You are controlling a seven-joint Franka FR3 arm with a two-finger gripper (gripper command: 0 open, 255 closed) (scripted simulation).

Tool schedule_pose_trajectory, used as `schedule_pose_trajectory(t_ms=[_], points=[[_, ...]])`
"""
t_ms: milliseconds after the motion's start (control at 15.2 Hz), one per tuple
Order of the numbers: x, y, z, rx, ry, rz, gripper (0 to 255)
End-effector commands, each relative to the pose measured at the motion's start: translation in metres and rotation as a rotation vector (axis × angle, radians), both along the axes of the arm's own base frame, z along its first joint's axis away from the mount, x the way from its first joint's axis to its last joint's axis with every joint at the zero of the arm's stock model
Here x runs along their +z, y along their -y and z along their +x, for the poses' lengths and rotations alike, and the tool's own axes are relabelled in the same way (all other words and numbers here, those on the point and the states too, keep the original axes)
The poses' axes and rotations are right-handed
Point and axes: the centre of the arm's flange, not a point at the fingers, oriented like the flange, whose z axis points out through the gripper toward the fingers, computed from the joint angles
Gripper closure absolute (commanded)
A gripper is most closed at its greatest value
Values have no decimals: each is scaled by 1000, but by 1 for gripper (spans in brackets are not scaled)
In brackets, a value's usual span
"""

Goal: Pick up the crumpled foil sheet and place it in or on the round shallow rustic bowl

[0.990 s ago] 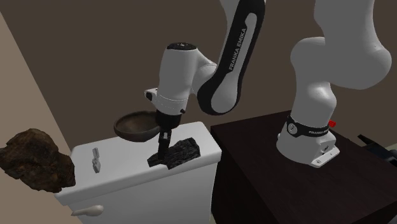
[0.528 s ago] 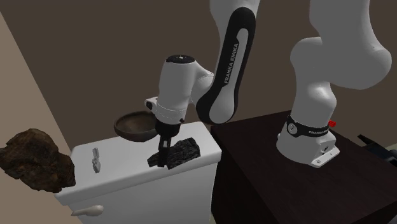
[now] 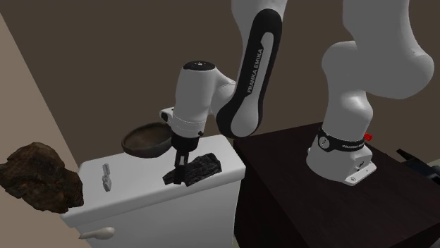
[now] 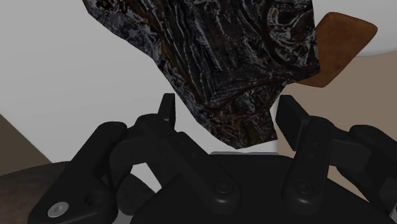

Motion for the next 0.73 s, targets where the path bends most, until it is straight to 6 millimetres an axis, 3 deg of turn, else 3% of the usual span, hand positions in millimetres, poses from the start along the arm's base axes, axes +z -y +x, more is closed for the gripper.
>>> schedule_pose_trajectory(t_ms=[0,396,660], points=[[0,0,0,0,1,0,255],[0,0,0,0,1,0,255],[21,0,0,0,1,0,255]])
